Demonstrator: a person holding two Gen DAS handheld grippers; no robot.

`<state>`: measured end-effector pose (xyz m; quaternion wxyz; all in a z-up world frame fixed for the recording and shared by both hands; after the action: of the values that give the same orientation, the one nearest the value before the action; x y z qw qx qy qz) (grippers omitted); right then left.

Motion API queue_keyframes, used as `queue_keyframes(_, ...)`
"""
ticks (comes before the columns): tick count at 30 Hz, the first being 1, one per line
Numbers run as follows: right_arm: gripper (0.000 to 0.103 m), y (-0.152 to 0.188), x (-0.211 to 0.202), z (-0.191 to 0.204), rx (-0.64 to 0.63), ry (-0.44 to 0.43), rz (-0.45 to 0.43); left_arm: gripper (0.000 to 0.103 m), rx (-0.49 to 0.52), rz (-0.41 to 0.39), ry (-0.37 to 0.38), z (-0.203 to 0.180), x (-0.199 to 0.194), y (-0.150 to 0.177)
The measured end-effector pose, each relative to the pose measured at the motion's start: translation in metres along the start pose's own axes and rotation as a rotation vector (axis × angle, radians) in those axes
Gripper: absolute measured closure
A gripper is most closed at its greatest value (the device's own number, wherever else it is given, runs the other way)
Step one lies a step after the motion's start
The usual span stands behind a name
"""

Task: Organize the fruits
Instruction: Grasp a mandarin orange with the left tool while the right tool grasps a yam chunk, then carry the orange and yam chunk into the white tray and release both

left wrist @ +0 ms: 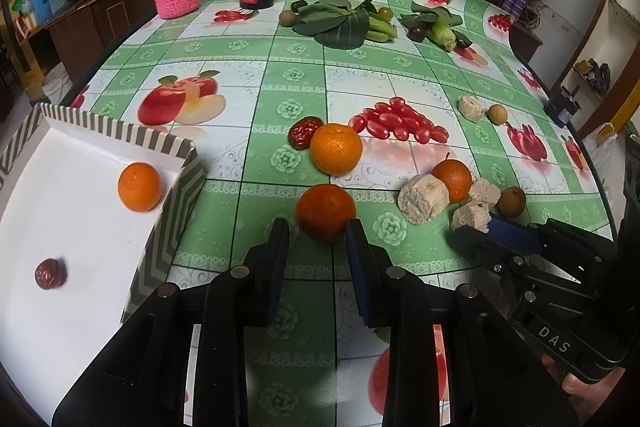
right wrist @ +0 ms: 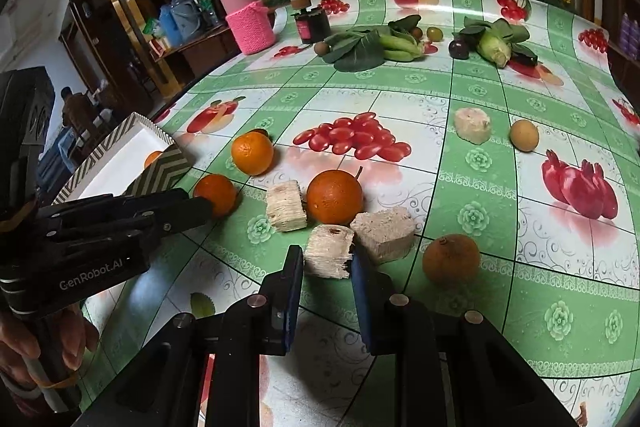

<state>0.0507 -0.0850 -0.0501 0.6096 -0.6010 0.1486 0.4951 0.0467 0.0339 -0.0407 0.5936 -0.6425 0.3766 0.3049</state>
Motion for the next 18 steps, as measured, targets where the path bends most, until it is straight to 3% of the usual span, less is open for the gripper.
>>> queue_keyframes(18, 0.08, 0.002, -0.003, 0.008, -0.014, -0.033, -0.011, 0.077, 0.043, -0.052, 0.02, -0.007, 0.008, -0.015)
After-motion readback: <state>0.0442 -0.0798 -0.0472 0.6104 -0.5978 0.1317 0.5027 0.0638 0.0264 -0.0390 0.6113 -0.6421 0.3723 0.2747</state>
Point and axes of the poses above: each gripper's, at about its wrist camera, not at the fingertips, and x roughly the way its jaws point, z to its left, y to its underside, the point moved 8 cm from there along x, roughly the way its jaws point, and after that the axes turned 2 degrees about z, right-handed, at the moved point
